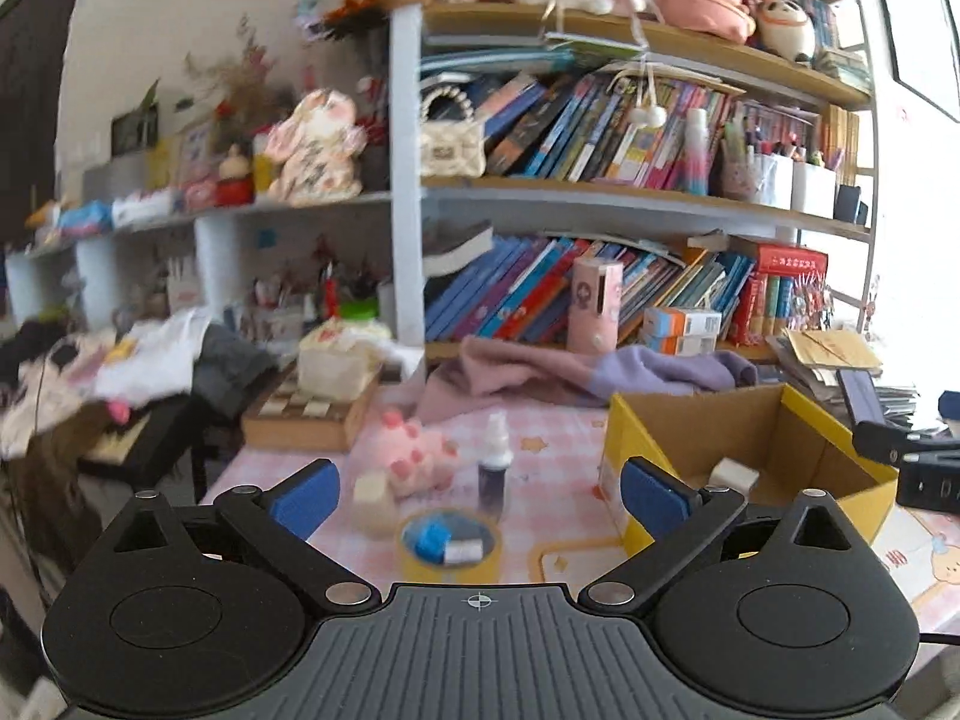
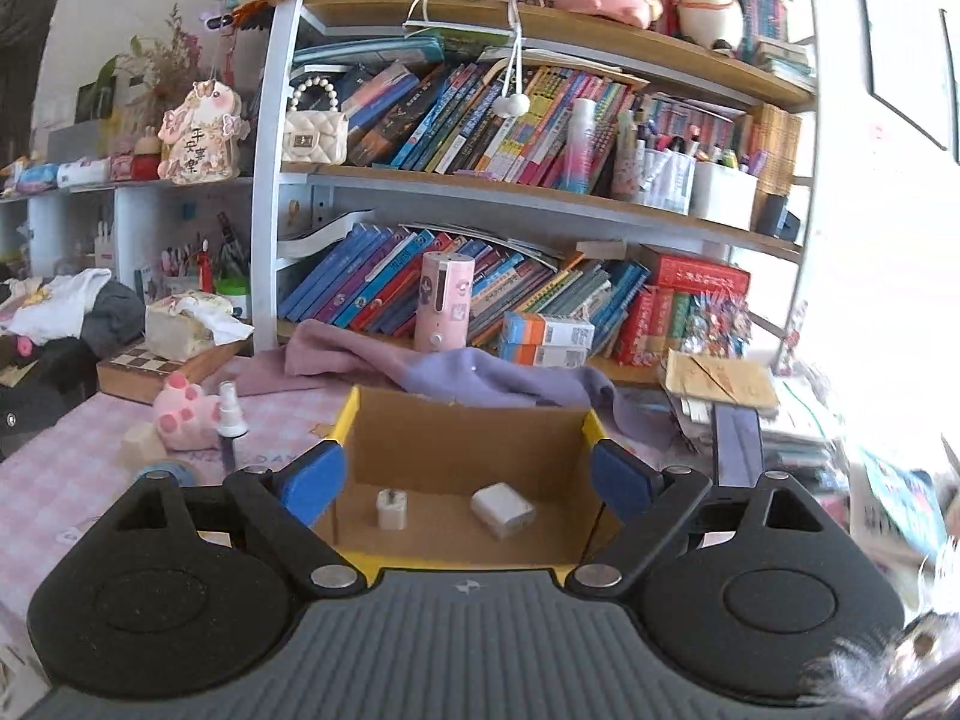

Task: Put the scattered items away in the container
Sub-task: 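Withdraw both open tools from the box back toward the table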

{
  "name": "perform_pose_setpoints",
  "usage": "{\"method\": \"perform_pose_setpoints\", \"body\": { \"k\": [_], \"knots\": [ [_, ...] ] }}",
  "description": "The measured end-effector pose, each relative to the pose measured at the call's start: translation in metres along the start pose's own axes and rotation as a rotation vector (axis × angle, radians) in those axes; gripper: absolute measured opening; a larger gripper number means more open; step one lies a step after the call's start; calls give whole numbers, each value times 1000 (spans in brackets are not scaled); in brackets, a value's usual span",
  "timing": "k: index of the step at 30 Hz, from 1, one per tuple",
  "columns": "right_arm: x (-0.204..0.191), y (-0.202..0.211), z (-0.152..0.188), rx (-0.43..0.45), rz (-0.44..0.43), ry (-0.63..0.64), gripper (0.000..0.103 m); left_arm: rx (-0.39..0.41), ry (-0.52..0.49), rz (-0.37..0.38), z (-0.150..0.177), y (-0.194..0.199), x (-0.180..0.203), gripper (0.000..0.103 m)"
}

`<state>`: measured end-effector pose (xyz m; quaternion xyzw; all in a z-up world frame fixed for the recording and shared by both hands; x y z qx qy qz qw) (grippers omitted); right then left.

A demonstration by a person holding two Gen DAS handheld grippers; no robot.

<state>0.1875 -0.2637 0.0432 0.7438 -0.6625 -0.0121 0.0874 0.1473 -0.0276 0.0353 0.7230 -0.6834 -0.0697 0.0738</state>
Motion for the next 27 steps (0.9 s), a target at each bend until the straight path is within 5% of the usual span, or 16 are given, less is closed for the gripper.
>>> {"method": "perform_pose_setpoints", "body": {
  "k": [14,27],
  "knots": [
    [-107,35,32,-127,-198,19,88,-105,-91,13,46,41,-44,101],
    [-146,33,30,-173,-277,26,87,-134,-67,-11,53,50,-74,101]
  ]
}}
Point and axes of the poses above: each gripper's, at about its wrist camera, not at the fingertips, and y roughly against the way its jaws point, x to its right, z to its underside, the point moved 4 cm from there along -y, roughly the way its jaws point, and after that the axes turned 11 degrees about x, right-handed, at the moved point
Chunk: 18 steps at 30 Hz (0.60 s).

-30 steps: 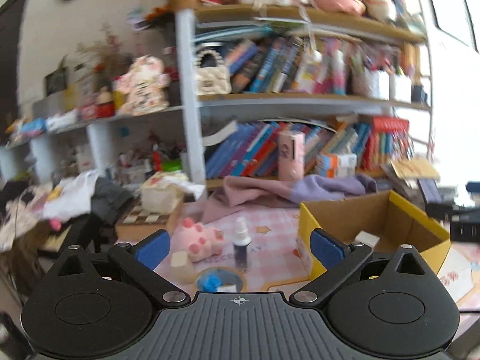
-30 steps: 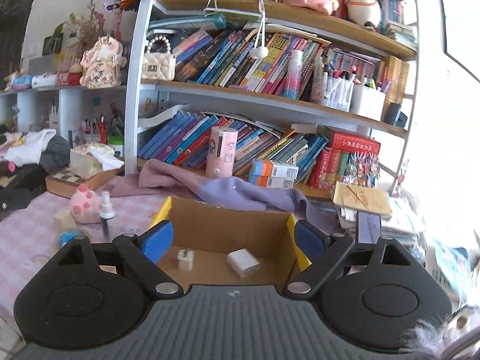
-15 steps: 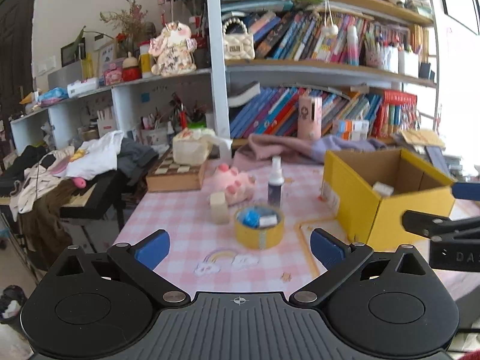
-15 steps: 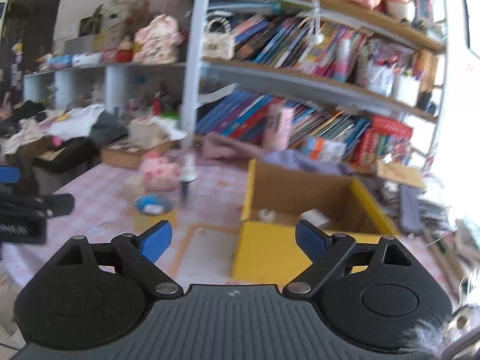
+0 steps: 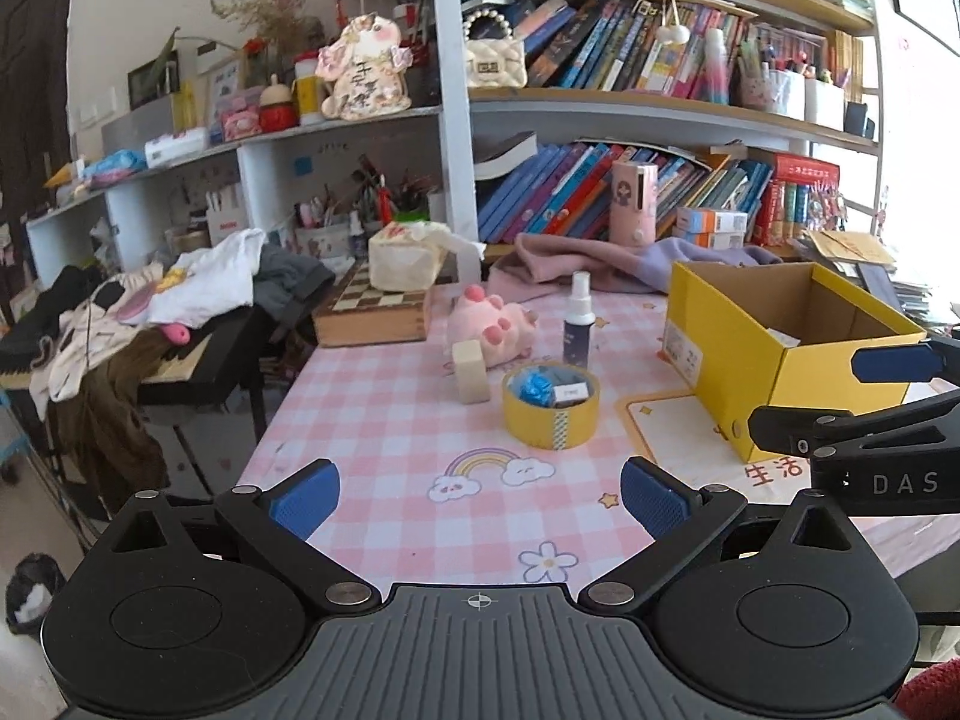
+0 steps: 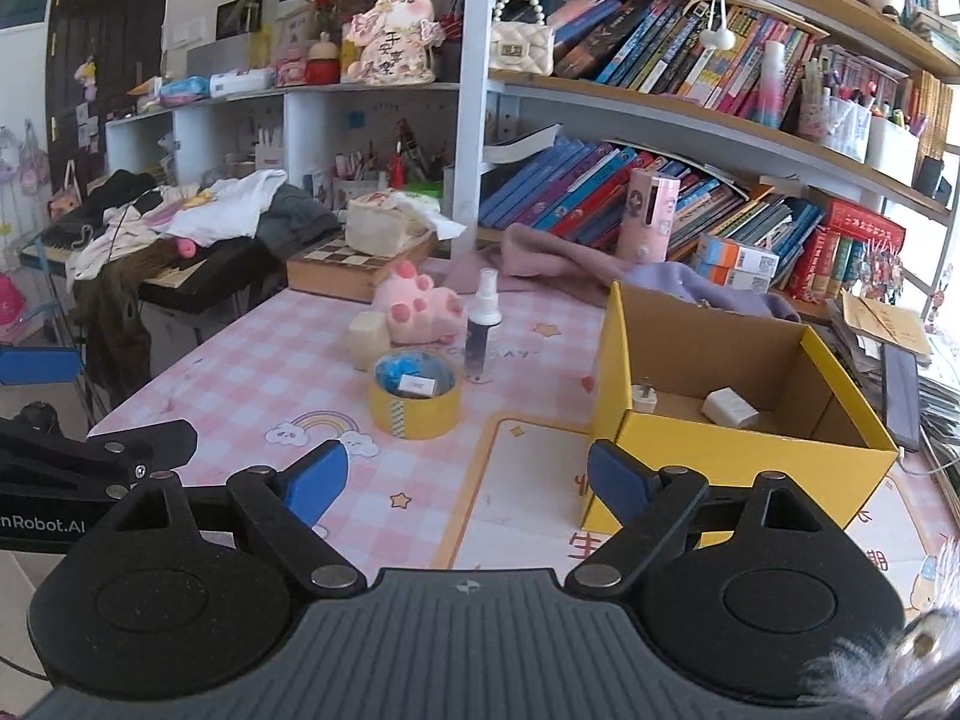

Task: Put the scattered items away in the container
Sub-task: 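Withdraw both open tools from the box back toward the table, then grasp the white-capped spray bottle with the right tool while the left tool approaches the tape roll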

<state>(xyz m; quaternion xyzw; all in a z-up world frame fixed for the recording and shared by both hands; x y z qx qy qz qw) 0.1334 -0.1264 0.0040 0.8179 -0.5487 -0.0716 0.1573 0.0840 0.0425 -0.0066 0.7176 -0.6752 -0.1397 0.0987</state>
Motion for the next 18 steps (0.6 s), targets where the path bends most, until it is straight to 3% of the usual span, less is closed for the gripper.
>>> {"method": "perform_pose_setpoints", "body": {
  "k": [9,18],
  "knots": [
    [2,-3,-9,0,4,7,87,-30,13,33,3,-6,3,101],
    [6,-35,-16,-9,-34,52,84,-69,30,25,4,-35,6,101]
  ]
}}
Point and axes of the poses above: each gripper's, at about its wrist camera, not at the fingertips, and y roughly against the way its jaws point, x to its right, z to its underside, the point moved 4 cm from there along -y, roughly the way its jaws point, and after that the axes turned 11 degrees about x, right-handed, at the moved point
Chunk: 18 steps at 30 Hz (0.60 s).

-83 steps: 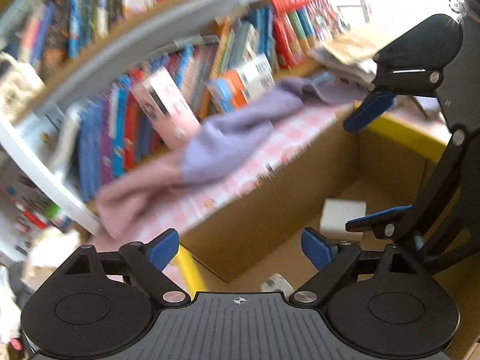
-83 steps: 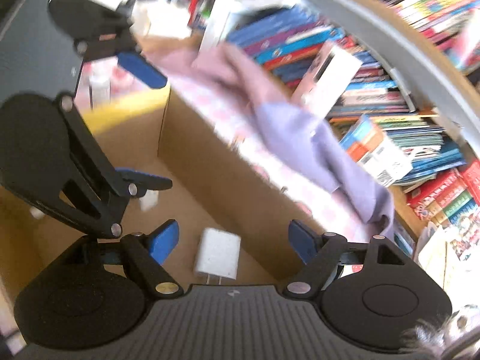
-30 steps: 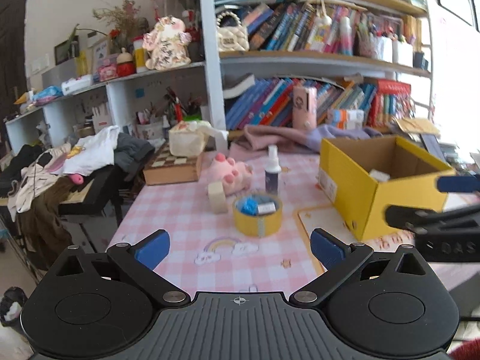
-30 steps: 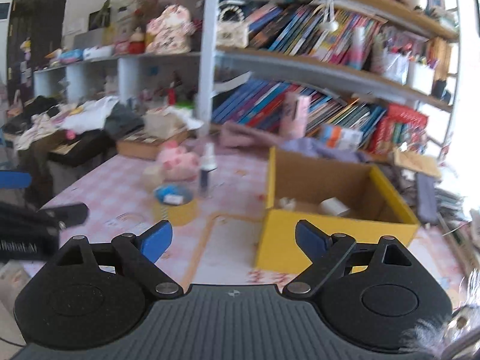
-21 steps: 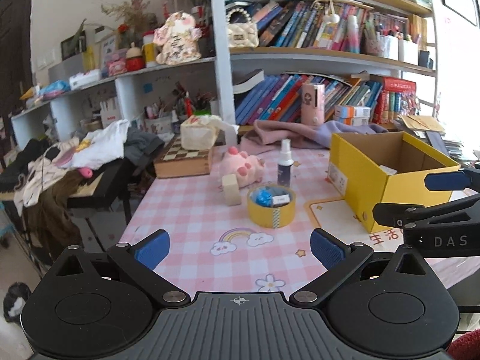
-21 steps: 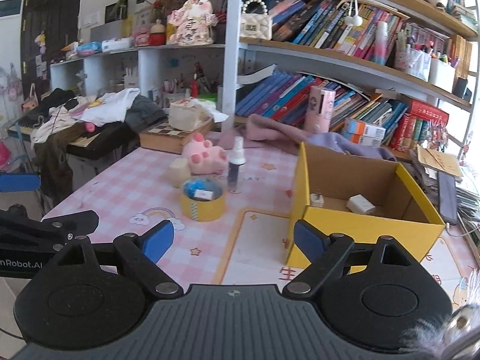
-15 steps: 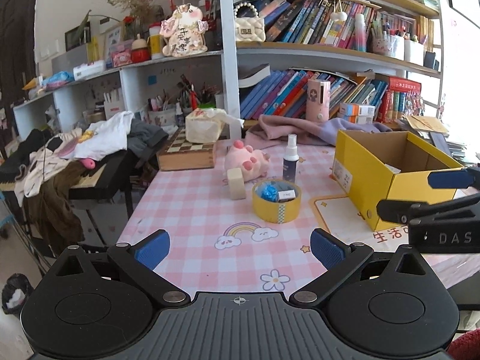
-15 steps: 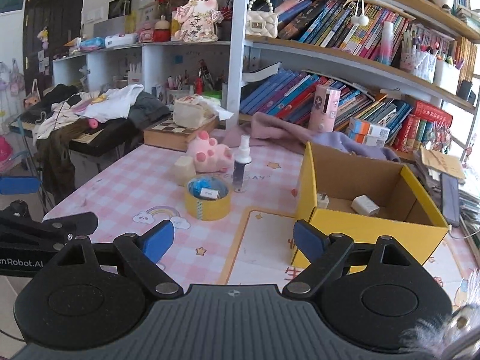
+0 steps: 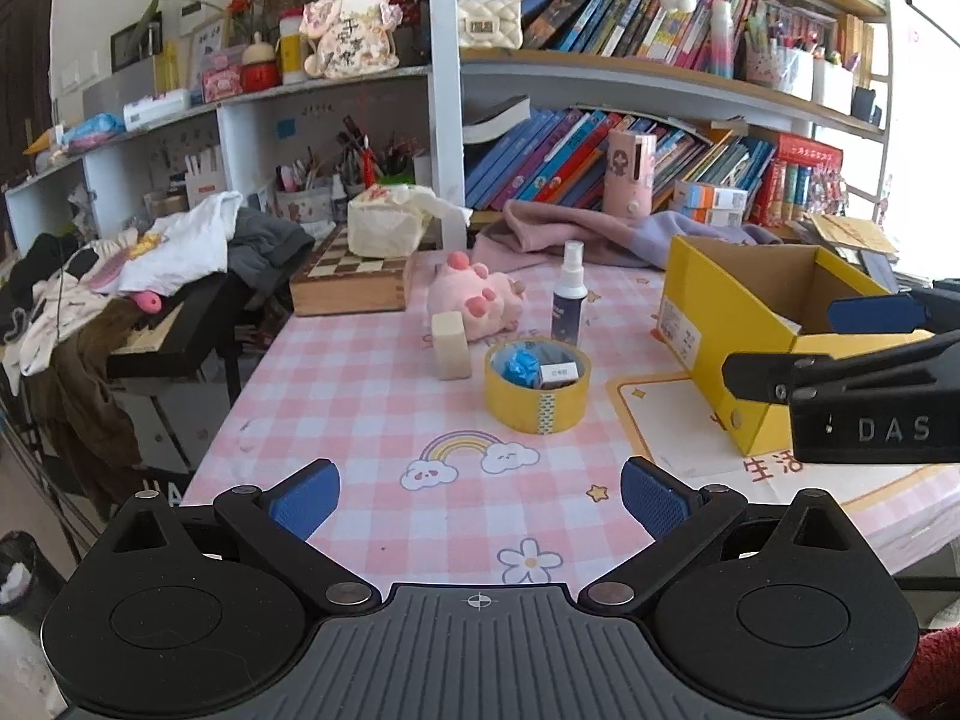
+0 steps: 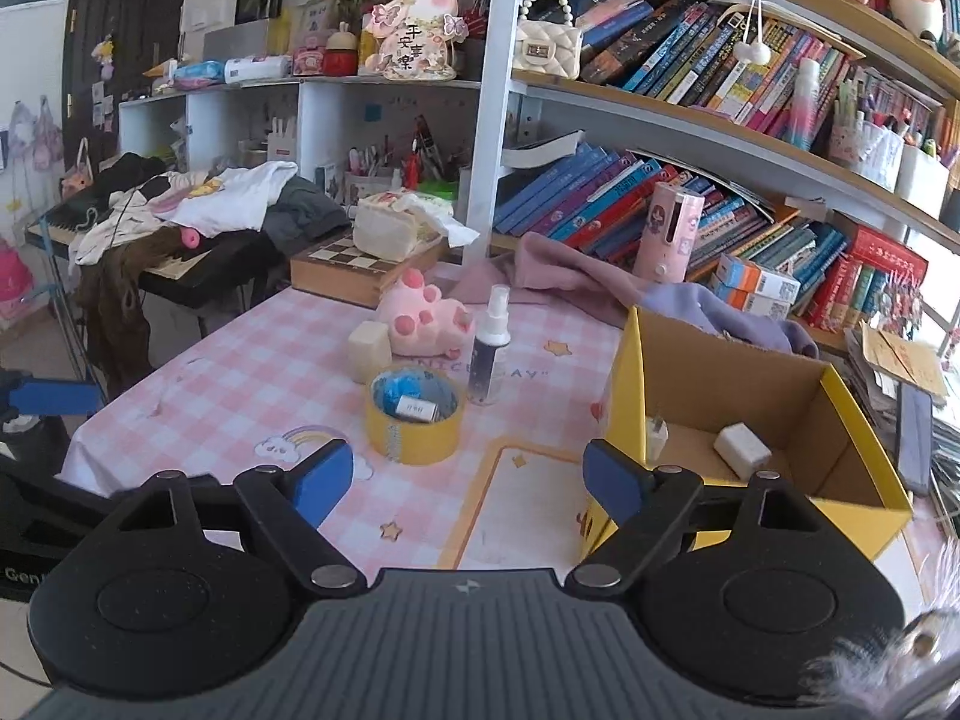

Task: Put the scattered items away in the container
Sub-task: 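Grasp the white-capped spray bottle with the right tool while the left tool approaches the tape roll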

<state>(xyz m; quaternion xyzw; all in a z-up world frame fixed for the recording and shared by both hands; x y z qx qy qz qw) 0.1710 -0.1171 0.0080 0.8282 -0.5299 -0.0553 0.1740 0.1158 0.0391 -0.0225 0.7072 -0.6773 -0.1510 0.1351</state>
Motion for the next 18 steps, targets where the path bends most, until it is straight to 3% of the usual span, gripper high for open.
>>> {"method": "perform_pose_setpoints", "body": {
  "k": [13,18],
  "knots": [
    [22,-70,-11,-52,-67,61,81,-55,15,17,-5,-64,18,101],
    [31,-103,-19,-67,-88,27,81,-68,5,16,-9,-86,24,101]
  ]
}}
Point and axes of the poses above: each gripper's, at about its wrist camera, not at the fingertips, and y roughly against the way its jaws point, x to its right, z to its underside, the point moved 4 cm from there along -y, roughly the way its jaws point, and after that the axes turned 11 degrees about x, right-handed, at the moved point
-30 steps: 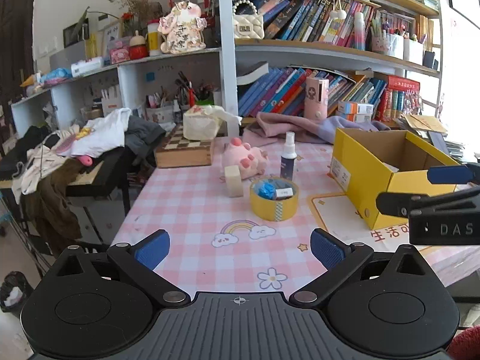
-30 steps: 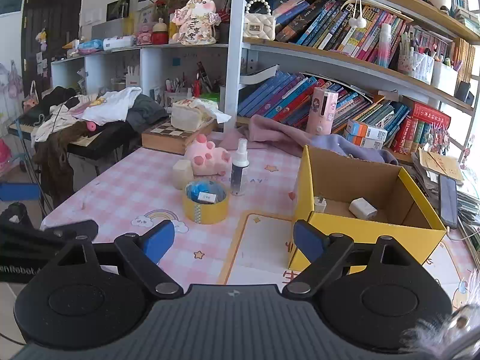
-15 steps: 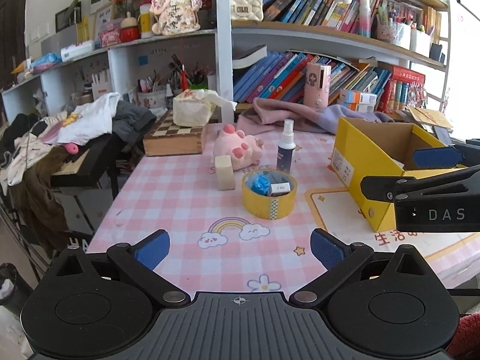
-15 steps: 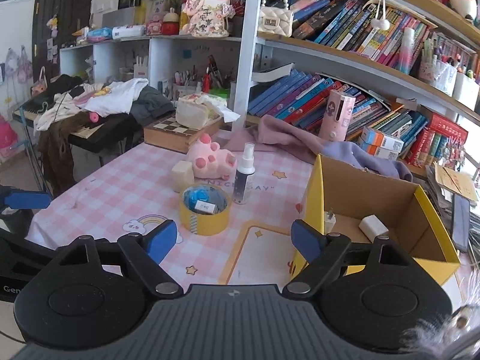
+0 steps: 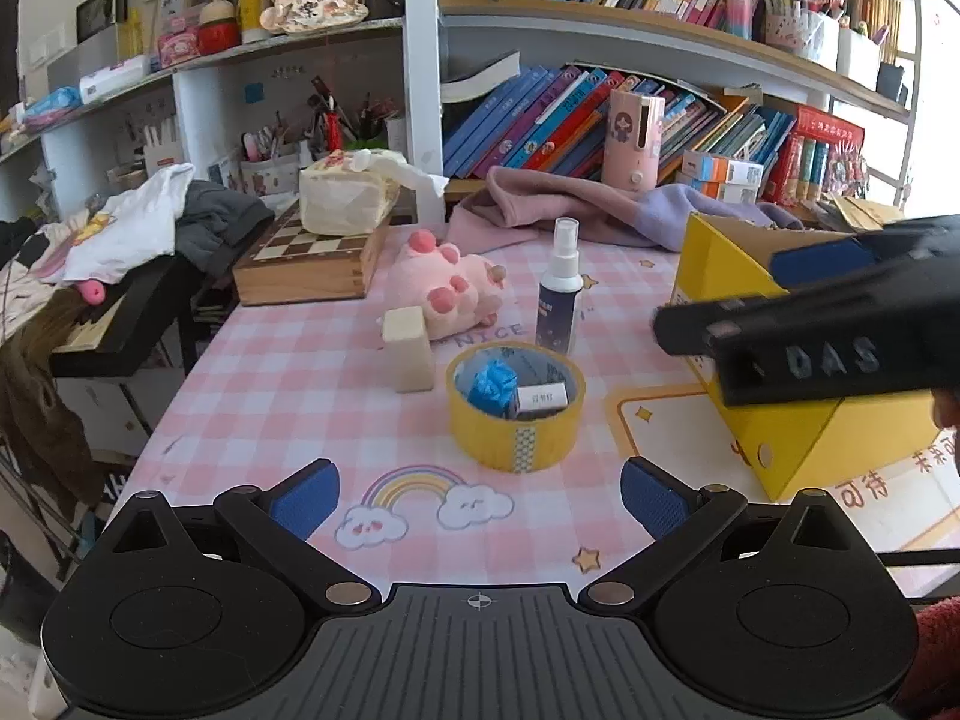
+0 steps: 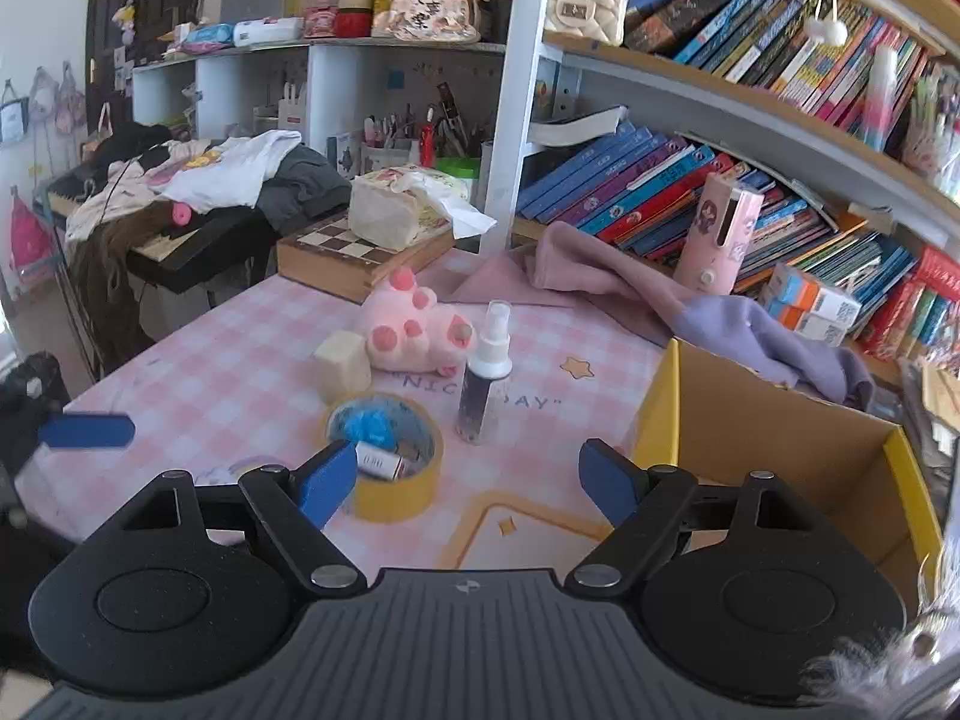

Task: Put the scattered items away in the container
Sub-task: 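Grasp the white-capped spray bottle with the right tool while the left tool approaches the tape roll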

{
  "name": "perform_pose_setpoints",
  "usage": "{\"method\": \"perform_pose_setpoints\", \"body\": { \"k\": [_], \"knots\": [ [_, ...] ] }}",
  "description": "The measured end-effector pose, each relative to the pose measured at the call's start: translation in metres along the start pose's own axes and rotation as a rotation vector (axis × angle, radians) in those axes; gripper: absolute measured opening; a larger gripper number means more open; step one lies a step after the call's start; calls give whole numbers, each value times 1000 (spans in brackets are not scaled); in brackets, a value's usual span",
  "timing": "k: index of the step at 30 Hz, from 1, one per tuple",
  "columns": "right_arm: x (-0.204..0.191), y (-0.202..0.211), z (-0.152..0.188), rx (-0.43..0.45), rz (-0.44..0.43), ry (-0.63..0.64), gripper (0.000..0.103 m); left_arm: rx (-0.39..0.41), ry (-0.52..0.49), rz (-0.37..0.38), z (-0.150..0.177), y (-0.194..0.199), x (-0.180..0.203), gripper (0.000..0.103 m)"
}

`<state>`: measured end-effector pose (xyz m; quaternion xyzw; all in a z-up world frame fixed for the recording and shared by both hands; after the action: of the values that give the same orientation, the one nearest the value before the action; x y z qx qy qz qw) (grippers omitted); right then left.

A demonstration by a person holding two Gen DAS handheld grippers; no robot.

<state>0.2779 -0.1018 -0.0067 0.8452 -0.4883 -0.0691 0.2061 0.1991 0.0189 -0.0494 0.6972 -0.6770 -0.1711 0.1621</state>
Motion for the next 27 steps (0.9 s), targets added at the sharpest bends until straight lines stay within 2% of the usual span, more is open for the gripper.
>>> {"method": "perform_pose_setpoints", "body": {
  "k": [6,17,27],
  "knots": [
    [10,-38,-2,-56,-17,-59,79,-18,-26,12,-3,-26,6,101],
    [30,-94,-5,-161,8,-155,77,-42,-57,42,-6,-85,16,101],
    [28,-150,-10,-236,-31,-106,77,-93,-70,54,0,-127,25,101]
  ]
}}
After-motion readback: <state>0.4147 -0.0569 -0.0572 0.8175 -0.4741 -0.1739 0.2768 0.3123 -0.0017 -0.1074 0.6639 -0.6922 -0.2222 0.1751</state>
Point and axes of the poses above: each gripper's, at about its wrist camera, not at the fingertips, and y roughly against the way its jaws point, x to its right, z to its underside, the point moved 4 cm from there along -y, roughly the way its jaws point, and after that the axes turned 11 degrees about x, right-handed, at the moved point
